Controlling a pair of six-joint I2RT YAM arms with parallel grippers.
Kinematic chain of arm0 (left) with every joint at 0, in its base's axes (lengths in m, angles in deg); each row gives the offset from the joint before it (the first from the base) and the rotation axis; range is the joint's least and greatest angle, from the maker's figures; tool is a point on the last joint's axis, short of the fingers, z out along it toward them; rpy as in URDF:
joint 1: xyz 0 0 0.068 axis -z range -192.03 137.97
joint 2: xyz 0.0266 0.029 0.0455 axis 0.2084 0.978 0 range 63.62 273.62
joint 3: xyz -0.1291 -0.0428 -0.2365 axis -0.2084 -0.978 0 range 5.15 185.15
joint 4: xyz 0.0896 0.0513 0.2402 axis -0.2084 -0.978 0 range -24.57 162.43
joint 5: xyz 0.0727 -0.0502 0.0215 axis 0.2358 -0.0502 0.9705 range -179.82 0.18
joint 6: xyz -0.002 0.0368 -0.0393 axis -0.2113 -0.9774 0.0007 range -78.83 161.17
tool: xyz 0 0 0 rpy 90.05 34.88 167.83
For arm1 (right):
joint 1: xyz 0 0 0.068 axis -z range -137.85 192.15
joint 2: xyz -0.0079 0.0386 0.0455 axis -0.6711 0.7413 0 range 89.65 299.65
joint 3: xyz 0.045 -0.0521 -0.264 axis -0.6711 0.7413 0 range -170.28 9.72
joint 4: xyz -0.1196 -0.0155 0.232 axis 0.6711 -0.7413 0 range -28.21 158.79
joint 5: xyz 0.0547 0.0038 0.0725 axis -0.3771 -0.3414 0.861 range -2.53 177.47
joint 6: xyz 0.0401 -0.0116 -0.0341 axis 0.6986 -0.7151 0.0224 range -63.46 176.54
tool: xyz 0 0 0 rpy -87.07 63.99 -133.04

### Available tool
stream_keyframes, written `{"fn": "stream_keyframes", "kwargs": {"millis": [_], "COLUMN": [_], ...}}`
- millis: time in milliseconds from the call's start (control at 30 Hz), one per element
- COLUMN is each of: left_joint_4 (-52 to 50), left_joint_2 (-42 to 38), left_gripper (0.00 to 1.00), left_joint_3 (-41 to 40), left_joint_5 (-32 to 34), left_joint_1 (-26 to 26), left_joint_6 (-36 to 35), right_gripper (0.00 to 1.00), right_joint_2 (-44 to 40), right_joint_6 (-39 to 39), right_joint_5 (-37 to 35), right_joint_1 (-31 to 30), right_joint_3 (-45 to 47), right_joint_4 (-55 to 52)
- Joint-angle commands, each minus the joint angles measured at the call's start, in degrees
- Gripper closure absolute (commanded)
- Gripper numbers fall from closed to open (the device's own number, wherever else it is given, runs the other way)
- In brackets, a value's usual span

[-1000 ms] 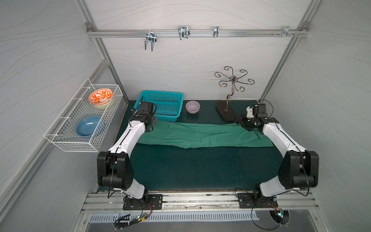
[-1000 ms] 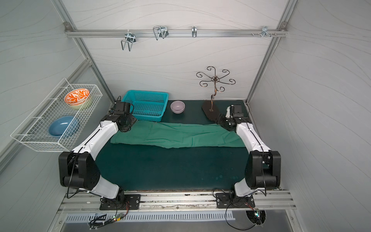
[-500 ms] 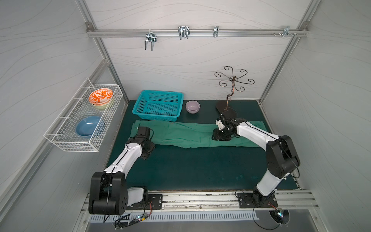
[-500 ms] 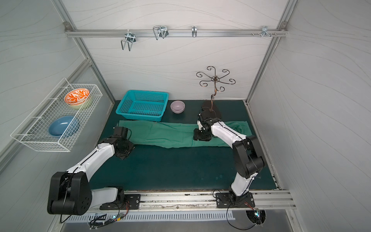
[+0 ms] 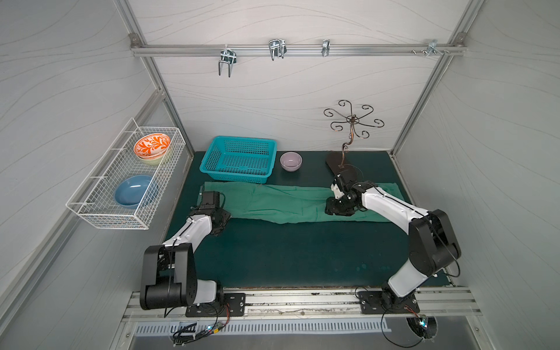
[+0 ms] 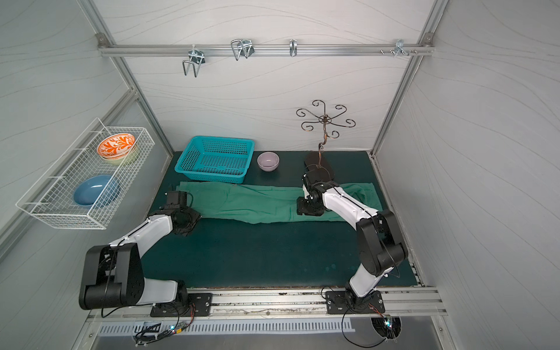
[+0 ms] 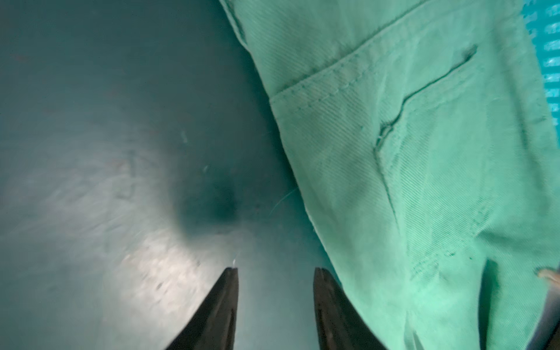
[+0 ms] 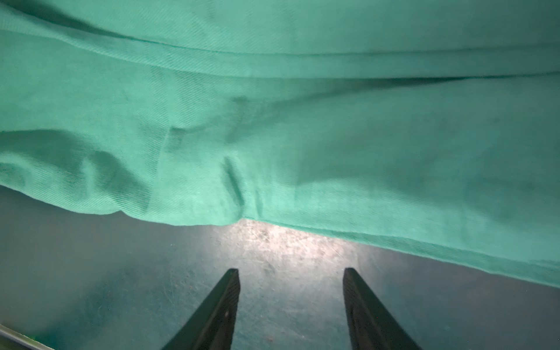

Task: Roll up the long pants
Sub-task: Fold the long pant at the center of the board.

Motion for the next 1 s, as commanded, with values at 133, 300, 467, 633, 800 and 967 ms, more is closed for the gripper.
{"fn": "stream_keyframes", "kwargs": {"millis": [133,300,467,633,800,967], "left_joint_4": [5.76,6.67,4.55,2.36,2.93,2.70], "left_joint_2": [6.18,8.27,2.82,-1.19,3.19,8.50], "left_gripper": [0.54,0.62,0.64,0.55,0.46,0.46], "left_joint_3": [3.56,5.01,3.99,3.59,6.23,9.55], "left_joint_5": [-0.72,-1.09,0.50,3.40,3.01,2.09], "left_joint_1": [-0.19,-0.19,-0.19,-0.10,-0.10,-0.10], "left_joint_6": [-1.45,-1.08,0.58,1.66,1.23,1.99], "right_gripper": [0.42,0.42,0.42,0.41,0.41,0.41], "right_joint_2": [-3.57,-3.79,-4.04,-3.87,-3.94,-5.17], "right_joint_6": [0.16,-0.37,-0.75,-1.12,-1.51,-1.80], "right_joint_5": [-0.24,0.44,1.32,2.31,3.04,3.26], "right_joint_1": [3.82,5.42,7.32,9.02,10.21,11.99], "right_joint_3": [2.20,2.80,3.35,3.64,3.87,4.74], "right_joint_4": [0.10,0.44,0.89,1.32,1.37,1.40]}}
